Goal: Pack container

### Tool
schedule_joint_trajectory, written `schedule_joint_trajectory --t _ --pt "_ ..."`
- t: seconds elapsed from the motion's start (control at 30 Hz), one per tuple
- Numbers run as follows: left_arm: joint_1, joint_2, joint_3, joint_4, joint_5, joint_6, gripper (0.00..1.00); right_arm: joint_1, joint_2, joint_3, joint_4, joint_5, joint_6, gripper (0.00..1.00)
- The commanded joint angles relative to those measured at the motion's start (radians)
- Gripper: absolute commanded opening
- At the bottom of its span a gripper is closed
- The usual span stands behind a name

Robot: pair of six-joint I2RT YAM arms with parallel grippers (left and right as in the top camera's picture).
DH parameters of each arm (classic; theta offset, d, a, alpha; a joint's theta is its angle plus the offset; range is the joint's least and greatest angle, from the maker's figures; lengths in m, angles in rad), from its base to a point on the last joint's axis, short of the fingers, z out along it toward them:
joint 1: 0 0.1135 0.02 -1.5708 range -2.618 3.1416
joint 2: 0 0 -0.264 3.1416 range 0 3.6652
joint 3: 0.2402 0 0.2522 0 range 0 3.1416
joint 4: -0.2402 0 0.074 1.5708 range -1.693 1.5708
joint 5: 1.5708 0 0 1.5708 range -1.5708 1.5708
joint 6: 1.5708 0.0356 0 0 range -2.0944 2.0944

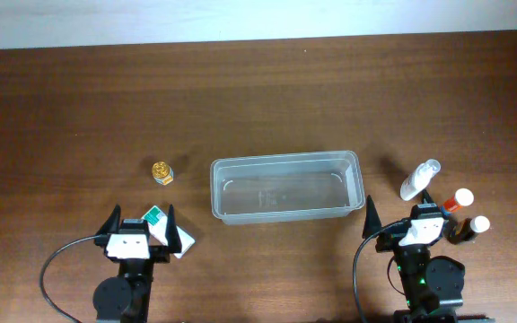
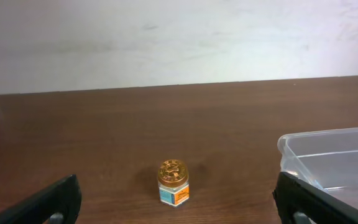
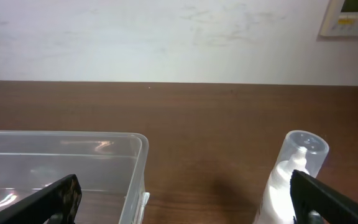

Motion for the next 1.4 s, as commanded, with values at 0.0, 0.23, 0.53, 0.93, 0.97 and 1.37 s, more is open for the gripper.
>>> schedule_joint_trajectory --t 0.0,0.23,0.53,0.93,0.97,1.37 --pt "0.004 -0.003 0.021 -0.04 0.027 -0.111 0.99 -0.003 0.0 0.027 -0.038 -0.008 0.058 0.98" --pt "0.004 0.167 0.228 -0.218 0.048 -0.12 0.99 -0.004 0.162 0.266 -0.178 0.002 0.078 0.98" --pt "0.004 0.679 0.656 -0.478 0.049 -0.12 0.99 -0.041 0.687 0.834 -0.566 0.01 0.078 0.98" --pt "0.004 1.131 1.049 -0.84 0.056 -0.12 0.99 -0.262 1.378 1.476 -1.145 -0.031 0.078 0.98" --pt "0.004 1.14 1.049 -0.84 0.056 -0.12 0.99 -0.266 1.405 1.476 -1.146 -0.031 0.078 0.98" --pt "0.004 1.178 1.049 -0.839 0.052 -0.12 0.99 -0.28 1.703 1.468 -1.158 -0.028 0.124 0.98"
